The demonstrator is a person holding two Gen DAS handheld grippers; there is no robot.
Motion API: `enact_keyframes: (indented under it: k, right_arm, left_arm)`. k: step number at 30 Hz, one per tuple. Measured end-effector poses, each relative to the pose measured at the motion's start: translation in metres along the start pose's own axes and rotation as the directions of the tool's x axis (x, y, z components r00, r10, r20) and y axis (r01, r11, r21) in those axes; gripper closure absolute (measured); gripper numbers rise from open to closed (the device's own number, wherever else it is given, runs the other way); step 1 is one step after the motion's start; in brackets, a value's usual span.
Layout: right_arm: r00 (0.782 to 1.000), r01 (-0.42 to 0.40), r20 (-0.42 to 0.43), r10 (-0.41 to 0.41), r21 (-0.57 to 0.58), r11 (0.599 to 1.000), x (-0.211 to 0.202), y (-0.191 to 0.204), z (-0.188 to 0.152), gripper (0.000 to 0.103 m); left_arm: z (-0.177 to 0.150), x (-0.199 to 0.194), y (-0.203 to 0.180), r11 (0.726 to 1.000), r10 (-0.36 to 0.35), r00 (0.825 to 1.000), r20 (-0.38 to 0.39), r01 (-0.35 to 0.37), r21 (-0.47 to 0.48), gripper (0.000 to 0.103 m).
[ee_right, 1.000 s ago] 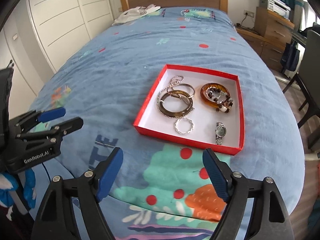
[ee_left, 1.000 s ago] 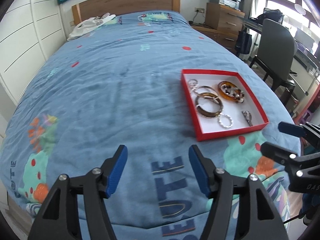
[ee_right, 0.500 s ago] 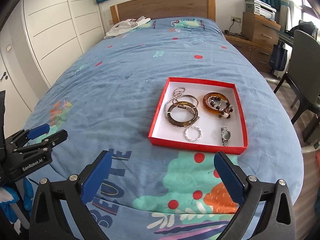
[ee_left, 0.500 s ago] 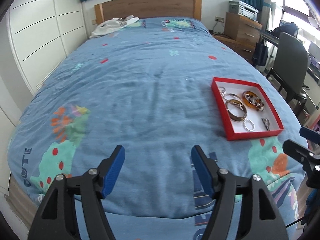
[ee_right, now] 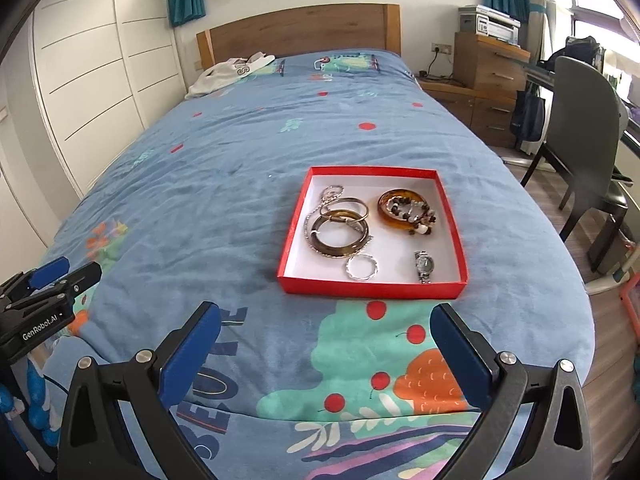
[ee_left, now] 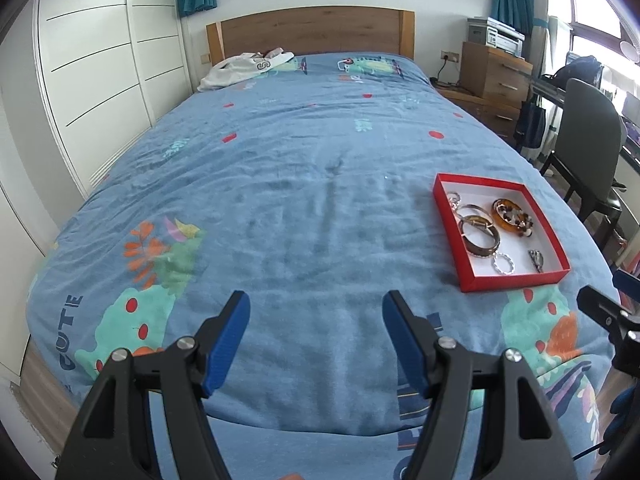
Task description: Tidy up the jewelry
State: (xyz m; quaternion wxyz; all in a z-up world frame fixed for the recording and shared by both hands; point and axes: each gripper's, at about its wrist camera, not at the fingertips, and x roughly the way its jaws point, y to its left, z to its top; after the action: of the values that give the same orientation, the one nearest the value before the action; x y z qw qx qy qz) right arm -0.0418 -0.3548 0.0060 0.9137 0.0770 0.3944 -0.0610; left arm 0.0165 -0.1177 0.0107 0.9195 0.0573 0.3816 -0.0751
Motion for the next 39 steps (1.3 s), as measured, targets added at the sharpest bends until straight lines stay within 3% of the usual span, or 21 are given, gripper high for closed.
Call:
enact_keyframes:
  k: [13, 39]
  right_arm:
    - [0.999, 0.020, 0.037, -0.020, -0.013, 1.000, 0.003, -0.007, -0.001, 0.001]
    - [0.999, 0.024, -0.020, -0.025, -0.025, 0.999, 0.044, -0.002, -0.005, 0.001]
  left_arm:
    - [0.003, 0.001, -0.011, 1.000, 0.027, 1.000, -0.005, -0.027, 0.001, 0.036]
    - [-0.006, 0.042, -0.001, 0.999, 0.016, 0.996, -0.088, -0.019, -0.031, 0.036]
